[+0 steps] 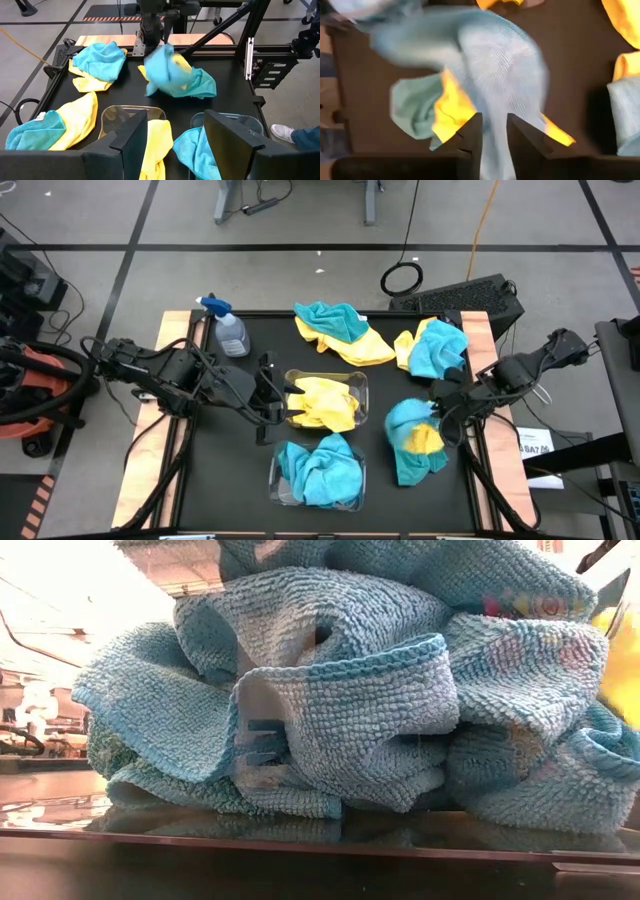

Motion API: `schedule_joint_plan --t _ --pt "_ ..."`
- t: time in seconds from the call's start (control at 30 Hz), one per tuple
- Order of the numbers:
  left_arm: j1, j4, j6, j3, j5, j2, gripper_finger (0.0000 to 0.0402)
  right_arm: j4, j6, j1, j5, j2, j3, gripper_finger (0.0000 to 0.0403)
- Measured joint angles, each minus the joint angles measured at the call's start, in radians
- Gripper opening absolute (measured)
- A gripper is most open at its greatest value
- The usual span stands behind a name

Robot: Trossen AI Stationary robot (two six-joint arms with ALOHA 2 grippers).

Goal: Sort microfiber towel by color & place in baskets
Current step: Put the blue microfiber cloth into the bottom transparent bin

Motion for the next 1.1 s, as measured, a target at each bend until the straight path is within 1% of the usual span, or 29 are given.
schedule_joint_plan --t 0.1,0.2,0.33,0.43,0.5,0.57,0.77,0.87,0.97,1.1 --pt "0.0 -0.001 0.0 0.0 0.0 0.0 0.0201 -0.004 0.001 0.0 -0.012 0.015 -0.038 0.0087" --pt "0.0 -0.001 0.001 0.0 0.0 0.0 0.0201 0.012 -0.005 0.0 -0.039 0.026 -0.086 0.0062" --pt "0.0 -0.002 0.008 0.0 -0.001 0.0 0.0201 0.128 -0.01 0.0 -0.048 0.026 -0.152 0.0019" --pt "0.0 -0.002 0.009 0.0 -0.002 0.0 0.0201 0.176 -0.018 0.0 -0.003 0.027 -0.181 0.002" --pt "0.0 -0.002 0.009 0.0 -0.002 0.0 0.0201 0.181 -0.018 0.0 0.043 0.027 -0.186 0.0038" --pt "0.0 -0.002 0.008 0.0 -0.003 0.0 0.0201 0.182 -0.018 0.0 0.084 0.027 -0.186 0.007" --pt "0.0 -0.002 0.006 0.0 -0.003 0.0 0.0201 0.177 -0.018 0.0 0.088 0.027 -0.186 0.0196" --pt "0.0 -0.001 0.002 0.0 -0.003 0.0 0.0201 0.183 -0.016 0.0 0.087 0.027 -0.204 0.0246" --pt "0.0 -0.001 0.001 0.0 -0.003 0.001 0.0201 0.197 0.013 0.0 0.083 0.027 -0.258 0.0273" --pt "0.0 -0.001 0.001 0.0 -0.003 0.002 0.0201 0.273 0.066 0.0 0.071 0.028 -0.371 0.0274"
